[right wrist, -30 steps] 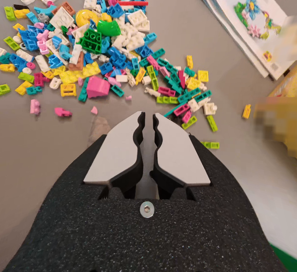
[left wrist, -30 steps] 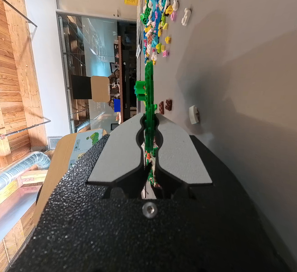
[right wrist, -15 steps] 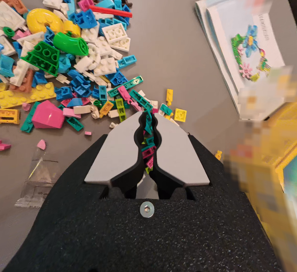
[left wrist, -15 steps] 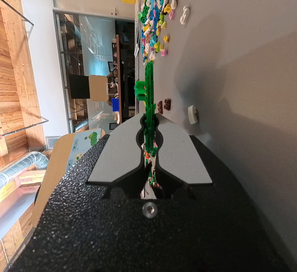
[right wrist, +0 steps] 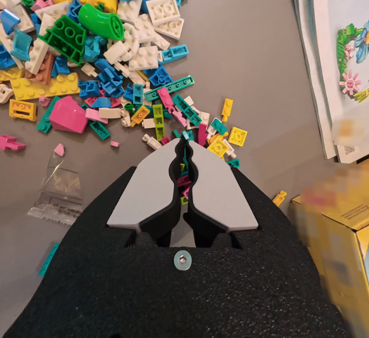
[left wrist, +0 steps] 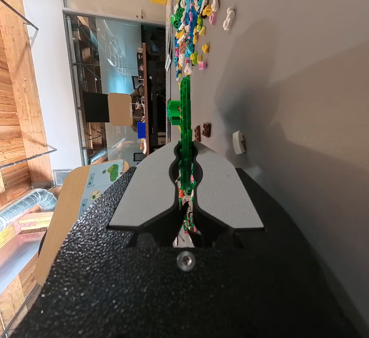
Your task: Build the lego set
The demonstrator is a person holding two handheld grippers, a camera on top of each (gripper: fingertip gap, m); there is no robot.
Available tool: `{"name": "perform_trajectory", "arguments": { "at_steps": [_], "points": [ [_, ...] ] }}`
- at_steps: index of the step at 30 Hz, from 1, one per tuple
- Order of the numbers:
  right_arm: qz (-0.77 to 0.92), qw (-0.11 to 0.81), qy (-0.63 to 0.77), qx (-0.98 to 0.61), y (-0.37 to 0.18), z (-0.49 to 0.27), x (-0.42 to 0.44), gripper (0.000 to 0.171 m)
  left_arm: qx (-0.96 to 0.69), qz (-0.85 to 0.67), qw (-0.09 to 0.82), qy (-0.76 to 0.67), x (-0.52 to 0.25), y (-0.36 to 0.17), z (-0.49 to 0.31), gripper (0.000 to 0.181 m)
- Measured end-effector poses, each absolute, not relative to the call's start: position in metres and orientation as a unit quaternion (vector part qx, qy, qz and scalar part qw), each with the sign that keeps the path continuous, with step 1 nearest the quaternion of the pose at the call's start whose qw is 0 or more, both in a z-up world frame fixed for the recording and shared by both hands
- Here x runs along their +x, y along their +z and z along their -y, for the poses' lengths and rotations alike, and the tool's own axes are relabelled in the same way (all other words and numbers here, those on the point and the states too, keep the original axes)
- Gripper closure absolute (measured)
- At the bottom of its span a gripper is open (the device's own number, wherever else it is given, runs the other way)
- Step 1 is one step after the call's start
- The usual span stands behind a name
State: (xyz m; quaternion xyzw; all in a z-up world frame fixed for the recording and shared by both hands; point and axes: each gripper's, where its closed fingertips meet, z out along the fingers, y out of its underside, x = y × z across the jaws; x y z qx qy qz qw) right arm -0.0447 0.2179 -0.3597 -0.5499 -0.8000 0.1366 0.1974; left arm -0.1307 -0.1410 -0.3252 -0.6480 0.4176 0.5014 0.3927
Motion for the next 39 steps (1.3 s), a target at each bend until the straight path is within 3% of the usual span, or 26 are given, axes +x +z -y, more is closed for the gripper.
{"name": "perform_trajectory", "arguments": {
  "at_steps": [10,17,23,31,35,39],
  "points": [
    [0.828,0.182,0.171,-0.503,-0.356,-0.198,-0.024,0.171,-0.649,-0.419,0.391,0.501,-0.131,-0.326,0.141,0.173],
    [0.849,0.299,0.132,-0.415,-0.341,-0.187,-0.022,0.171,-0.649,-0.420,0.391,0.500,-0.130,-0.327,0.141,0.173],
    [0.826,0.254,0.168,-0.474,-0.351,-0.198,-0.024,0.156,-0.649,-0.420,0.389,0.501,-0.131,-0.327,0.141,0.173],
    [0.835,0.234,0.150,-0.476,-0.357,-0.204,-0.032,0.168,-0.649,-0.420,0.389,0.500,-0.131,-0.328,0.141,0.173],
    [0.848,0.355,0.119,-0.375,-0.323,-0.179,-0.040,0.169,-0.650,-0.418,0.390,0.500,-0.131,-0.328,0.141,0.173],
    [0.847,0.495,0.092,-0.171,-0.283,-0.090,-0.044,0.168,-0.650,-0.418,0.392,0.499,-0.131,-0.327,0.141,0.173]
  ]
}}
